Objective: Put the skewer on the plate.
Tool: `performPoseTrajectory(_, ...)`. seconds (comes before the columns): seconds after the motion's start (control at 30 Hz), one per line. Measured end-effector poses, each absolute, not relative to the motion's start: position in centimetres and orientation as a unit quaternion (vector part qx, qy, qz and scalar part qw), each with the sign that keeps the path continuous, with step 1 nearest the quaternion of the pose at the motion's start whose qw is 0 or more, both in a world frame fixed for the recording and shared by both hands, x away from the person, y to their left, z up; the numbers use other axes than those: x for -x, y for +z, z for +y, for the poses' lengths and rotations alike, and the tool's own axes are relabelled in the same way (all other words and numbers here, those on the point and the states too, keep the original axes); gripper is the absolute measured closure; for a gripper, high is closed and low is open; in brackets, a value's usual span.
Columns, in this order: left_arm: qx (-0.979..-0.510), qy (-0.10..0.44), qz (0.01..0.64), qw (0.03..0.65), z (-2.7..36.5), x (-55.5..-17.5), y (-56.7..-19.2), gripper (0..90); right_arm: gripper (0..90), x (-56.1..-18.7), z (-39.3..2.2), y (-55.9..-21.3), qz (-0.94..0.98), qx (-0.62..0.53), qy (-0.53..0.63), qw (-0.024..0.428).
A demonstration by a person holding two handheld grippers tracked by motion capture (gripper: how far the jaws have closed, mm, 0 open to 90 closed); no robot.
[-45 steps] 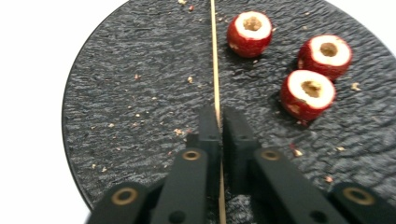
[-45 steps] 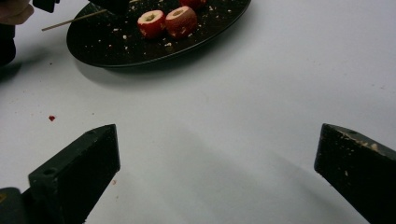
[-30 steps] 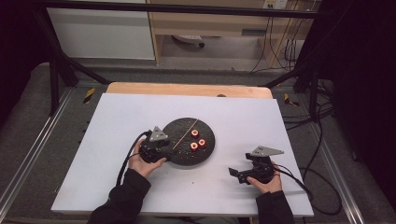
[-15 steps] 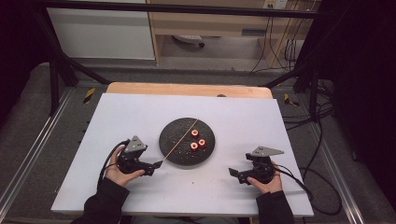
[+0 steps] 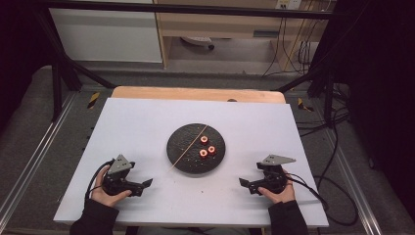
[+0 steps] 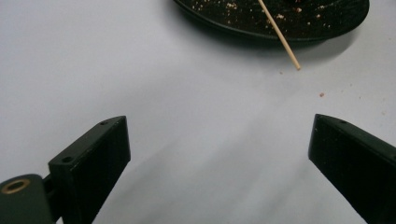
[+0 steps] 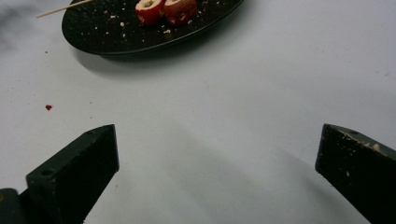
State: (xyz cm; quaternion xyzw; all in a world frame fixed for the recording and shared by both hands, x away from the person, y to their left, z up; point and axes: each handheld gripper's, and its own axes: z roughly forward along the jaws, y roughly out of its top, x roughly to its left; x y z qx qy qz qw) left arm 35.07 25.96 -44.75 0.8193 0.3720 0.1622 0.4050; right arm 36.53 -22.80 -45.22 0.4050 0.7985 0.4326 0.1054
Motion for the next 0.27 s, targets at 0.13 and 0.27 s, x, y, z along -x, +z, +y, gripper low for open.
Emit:
performPoseTrajectory(0.13,-0.819,0.166,0.371,0.404,26.23,-34.84,-44.94,4.6,0.5,-36.43,-22.75,-45.33,0.801,-0.404,0.429,0.105)
performPoseTrajectory(0.27,-0.82,0.166,0.37,0.405,26.19,-34.91,-44.94,4.6,0.5,-36.4,-22.68,-45.4,0.803,-0.403,0.428,0.103)
